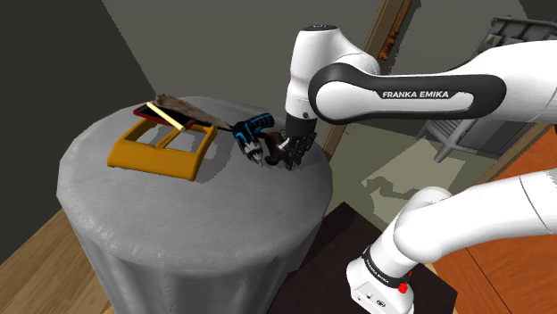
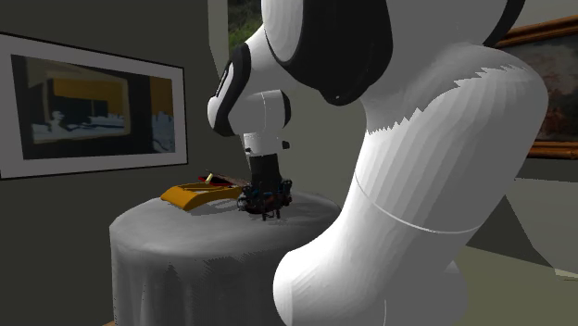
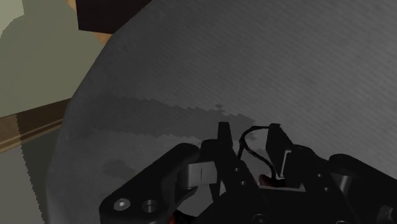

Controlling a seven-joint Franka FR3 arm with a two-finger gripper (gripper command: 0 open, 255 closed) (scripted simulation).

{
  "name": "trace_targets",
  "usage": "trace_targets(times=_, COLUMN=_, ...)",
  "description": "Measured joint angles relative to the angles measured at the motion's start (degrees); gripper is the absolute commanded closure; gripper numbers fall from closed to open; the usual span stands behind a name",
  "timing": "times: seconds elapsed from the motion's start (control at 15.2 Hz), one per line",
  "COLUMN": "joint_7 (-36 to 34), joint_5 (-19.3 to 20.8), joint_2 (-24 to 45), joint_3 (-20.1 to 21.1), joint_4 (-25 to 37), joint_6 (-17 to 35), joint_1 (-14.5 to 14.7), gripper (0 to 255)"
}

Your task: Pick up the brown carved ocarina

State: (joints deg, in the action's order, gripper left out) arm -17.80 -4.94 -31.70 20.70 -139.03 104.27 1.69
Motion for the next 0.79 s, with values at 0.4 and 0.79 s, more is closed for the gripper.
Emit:
trace_targets(times=0.4, joint_7=0.0, joint_5=0.01, joint_2=0.02, joint_3=0.01, joint_4=-0.02, joint_6=0.05, joint_1=0.0, gripper=255)
trace_targets(times=0.79, joint_7=0.13, joint_5=0.16, joint_2=-0.16, joint_3=-0.28, joint_4=2.16, joint_6=-2.31, joint_1=-0.09, gripper=255)
